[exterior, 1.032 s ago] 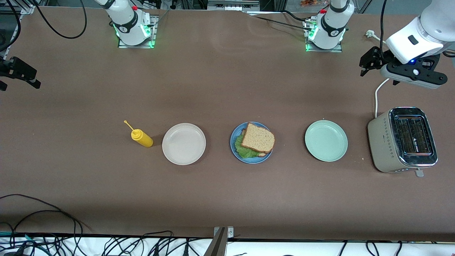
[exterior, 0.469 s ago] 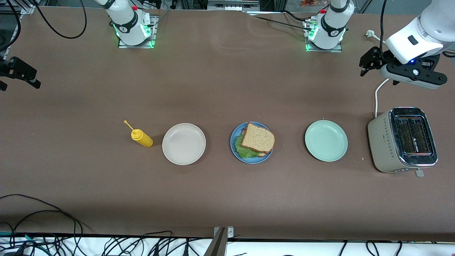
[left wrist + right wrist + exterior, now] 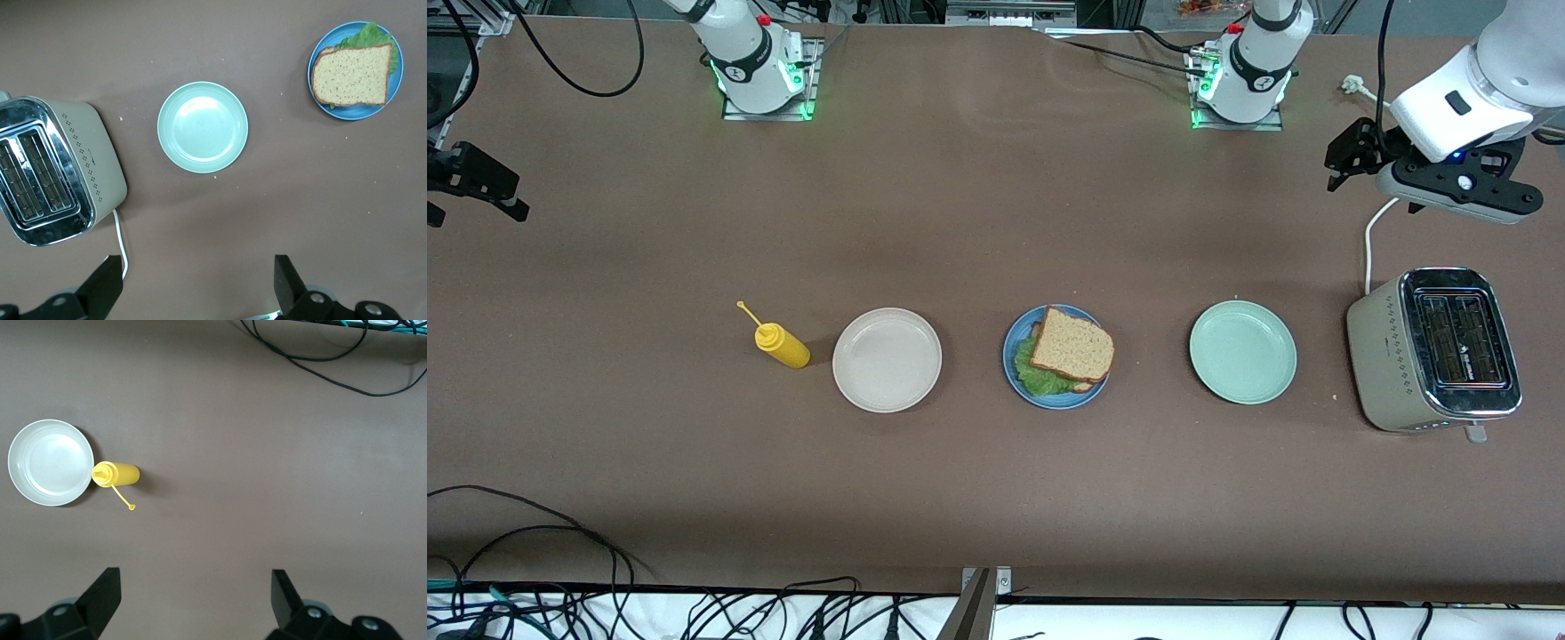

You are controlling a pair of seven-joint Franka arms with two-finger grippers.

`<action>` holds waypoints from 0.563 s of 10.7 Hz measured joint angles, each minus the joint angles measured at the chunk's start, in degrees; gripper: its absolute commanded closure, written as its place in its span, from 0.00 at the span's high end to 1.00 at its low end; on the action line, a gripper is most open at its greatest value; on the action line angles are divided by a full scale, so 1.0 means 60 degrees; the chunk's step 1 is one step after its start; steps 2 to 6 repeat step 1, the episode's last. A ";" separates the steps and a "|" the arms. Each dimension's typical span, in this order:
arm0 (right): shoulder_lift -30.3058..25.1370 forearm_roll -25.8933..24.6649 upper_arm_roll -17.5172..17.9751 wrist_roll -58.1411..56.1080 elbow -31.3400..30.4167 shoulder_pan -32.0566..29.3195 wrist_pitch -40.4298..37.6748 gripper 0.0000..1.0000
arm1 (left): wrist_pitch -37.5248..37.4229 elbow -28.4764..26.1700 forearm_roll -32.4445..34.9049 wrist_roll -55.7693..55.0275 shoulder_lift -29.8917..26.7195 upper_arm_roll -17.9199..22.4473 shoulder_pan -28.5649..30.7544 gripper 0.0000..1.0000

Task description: Make sandwich in blue plate with both arms

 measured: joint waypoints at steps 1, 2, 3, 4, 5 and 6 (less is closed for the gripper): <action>0.0000 0.0000 -0.0001 0.0000 0.0000 0.0000 0.0000 1.00 | -0.0054 0.0000 0.0000 0.0000 0.0004 0.0000 -0.0002 1.00; 0.0000 0.0000 -0.0001 0.0000 0.0000 0.0000 0.0000 1.00 | -0.0054 0.0000 0.0000 0.0000 0.0004 0.0000 -0.0002 1.00; 0.0000 0.0000 -0.0001 0.0000 0.0000 0.0000 0.0000 1.00 | -0.0054 0.0000 0.0000 0.0000 0.0004 0.0000 -0.0002 1.00; 0.0000 0.0000 -0.0001 0.0000 0.0000 0.0000 0.0000 1.00 | -0.0054 0.0000 0.0000 0.0000 0.0004 0.0000 -0.0002 1.00; 0.0000 0.0000 -0.0001 0.0000 0.0000 0.0000 0.0000 1.00 | -0.0054 0.0000 0.0000 0.0000 0.0004 0.0000 -0.0002 1.00; 0.0000 0.0000 -0.0001 0.0000 0.0000 0.0000 0.0000 1.00 | -0.0054 0.0000 0.0000 0.0000 0.0004 0.0000 -0.0002 1.00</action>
